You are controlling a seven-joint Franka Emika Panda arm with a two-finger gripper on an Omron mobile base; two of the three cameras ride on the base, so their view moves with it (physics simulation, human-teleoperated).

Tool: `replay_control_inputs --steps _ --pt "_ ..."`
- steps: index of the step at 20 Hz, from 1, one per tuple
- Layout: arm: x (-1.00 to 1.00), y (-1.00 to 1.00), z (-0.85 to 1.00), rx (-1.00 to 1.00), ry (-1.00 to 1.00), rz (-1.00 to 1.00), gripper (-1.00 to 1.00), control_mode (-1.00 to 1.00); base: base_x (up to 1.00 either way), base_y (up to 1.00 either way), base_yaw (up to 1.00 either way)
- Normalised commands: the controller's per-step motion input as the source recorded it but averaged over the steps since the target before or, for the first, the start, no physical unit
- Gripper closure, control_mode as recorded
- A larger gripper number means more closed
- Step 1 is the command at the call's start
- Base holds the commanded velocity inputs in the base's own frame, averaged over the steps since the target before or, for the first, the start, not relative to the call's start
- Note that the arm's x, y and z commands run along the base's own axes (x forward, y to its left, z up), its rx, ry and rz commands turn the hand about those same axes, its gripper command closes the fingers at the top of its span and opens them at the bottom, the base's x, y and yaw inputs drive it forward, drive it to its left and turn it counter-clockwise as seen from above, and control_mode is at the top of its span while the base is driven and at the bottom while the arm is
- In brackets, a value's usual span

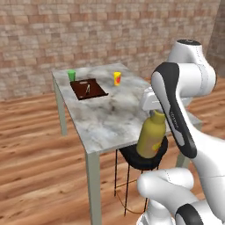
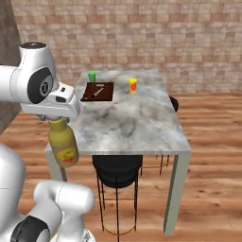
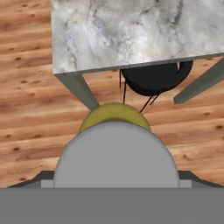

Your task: Place the drinks on the dining counter in a tight cluster.

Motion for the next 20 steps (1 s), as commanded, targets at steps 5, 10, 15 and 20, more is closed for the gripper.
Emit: replay_control_inputs --steps 5,10,15,20 --pt "0.0 0.0 0.0 0.0 0.0 0.0 1.0 1.0 0.16 0.29 -0.18" --pt "0.0 0.0 0.0 0.0 0.0 0.0 1.0 1.0 -0.14 0.64 -0.02" --pt "0.0 0.0 0.0 0.0 0.0 0.0 1.0 1.0 -0.13 0.67 0.0" --pt "0.0 0.0 0.0 0.0 0.0 0.0 1.0 1.0 0.34 0.12 -0.18"
